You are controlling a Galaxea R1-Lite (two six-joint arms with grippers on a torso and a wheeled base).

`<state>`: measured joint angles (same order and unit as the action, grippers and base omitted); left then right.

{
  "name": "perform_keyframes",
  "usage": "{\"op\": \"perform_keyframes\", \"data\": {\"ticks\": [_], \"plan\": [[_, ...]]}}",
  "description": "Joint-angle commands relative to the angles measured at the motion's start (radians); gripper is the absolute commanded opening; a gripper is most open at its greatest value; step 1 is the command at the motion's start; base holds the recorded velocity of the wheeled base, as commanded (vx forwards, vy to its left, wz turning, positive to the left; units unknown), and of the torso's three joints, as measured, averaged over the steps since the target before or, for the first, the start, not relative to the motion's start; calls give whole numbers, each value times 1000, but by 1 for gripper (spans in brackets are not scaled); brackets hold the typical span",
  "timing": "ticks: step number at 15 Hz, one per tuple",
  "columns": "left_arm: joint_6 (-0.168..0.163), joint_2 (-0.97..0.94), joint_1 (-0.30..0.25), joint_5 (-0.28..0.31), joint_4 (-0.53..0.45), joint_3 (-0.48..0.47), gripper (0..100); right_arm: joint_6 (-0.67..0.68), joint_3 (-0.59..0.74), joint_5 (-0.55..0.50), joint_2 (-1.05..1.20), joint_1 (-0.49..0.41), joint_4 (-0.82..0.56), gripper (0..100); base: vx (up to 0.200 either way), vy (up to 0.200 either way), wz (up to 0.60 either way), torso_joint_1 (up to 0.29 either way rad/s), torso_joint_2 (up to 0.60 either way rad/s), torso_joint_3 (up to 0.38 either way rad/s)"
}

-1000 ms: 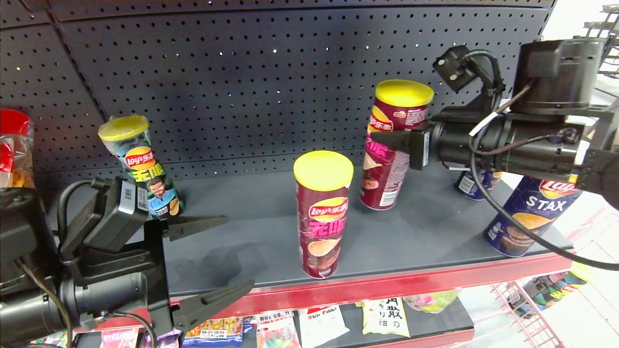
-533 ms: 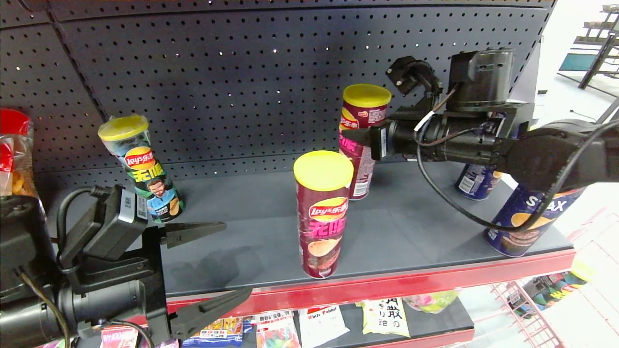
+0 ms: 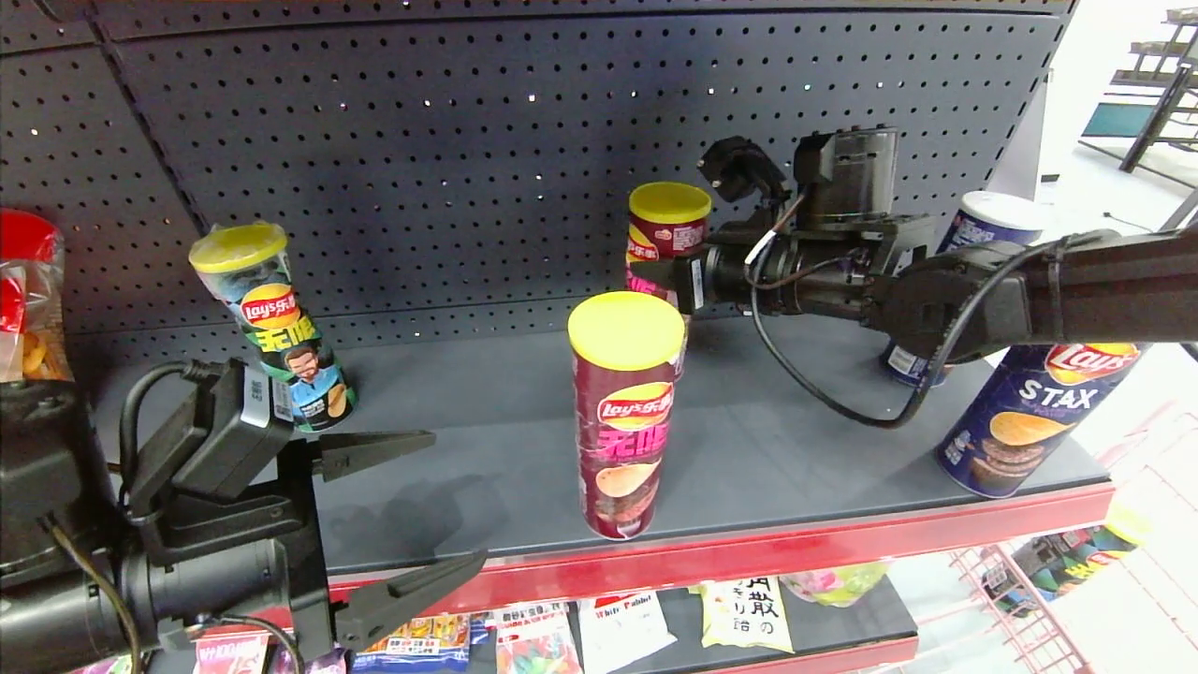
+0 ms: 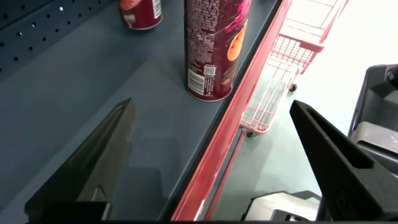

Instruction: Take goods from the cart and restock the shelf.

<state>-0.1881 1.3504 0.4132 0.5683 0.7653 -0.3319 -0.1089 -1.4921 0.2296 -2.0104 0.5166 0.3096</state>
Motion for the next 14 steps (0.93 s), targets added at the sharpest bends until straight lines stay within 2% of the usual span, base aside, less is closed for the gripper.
{"op": "perform_keyframes", "data": {"ticks": [1,10,11,14], "plan": [[7,7,-1,1,2,-1,100,-2,-19,1,-31,2,0,0,0,0,0,0,0,0],[10,7,-1,1,2,7,100,17,-19,-1,-44,2,0,0,0,0,0,0,0,0],[10,7,1,1,2,7,100,17,-17,-3,-44,2,0,100,0,0,0,0,0,0],[10,9,1,1,2,5,100,18,-13,-4,-37,2,0,100,0,0,0,0,0,0]]}}
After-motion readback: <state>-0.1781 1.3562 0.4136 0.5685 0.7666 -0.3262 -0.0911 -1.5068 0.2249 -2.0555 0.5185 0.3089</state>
